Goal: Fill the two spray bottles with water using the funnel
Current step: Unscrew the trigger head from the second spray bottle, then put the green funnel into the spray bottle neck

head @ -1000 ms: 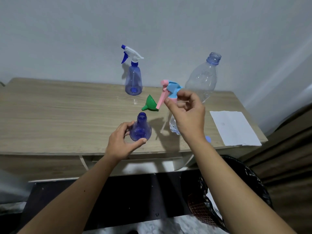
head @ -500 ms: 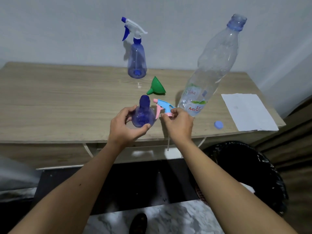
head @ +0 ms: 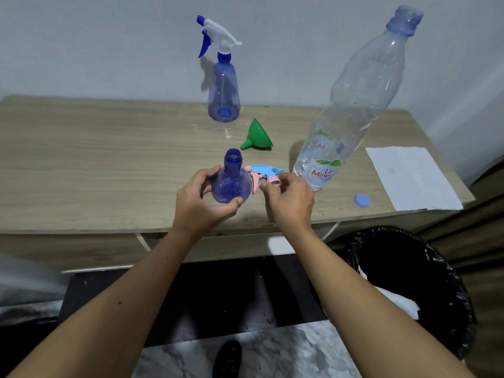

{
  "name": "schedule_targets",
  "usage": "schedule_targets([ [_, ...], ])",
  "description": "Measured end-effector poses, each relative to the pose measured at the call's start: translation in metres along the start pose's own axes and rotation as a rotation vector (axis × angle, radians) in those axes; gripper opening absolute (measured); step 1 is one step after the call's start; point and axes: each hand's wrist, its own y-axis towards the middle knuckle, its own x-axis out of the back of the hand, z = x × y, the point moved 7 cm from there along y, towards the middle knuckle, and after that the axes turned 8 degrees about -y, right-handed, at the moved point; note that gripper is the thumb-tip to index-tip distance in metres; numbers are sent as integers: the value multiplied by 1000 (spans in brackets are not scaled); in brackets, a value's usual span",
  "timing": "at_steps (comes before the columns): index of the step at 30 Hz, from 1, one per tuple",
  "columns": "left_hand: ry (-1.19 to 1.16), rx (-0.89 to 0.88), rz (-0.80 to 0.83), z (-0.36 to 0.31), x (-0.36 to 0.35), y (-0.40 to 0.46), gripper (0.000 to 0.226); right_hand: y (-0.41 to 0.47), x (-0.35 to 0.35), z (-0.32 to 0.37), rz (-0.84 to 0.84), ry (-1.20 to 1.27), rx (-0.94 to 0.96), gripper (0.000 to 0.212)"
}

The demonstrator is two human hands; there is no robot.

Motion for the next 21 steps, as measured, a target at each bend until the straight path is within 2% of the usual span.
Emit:
schedule_targets([
  [6,-9,-6,-8,-2,1,0,82,-5,11,2,-17,6,13,44],
  [16,-26,9,-3,-4,2,-1,83,14,28,41,-97,139,135,28],
  [21,-3,-18,29,-5,2,1,87,44,16,64,-99,150,182,32],
])
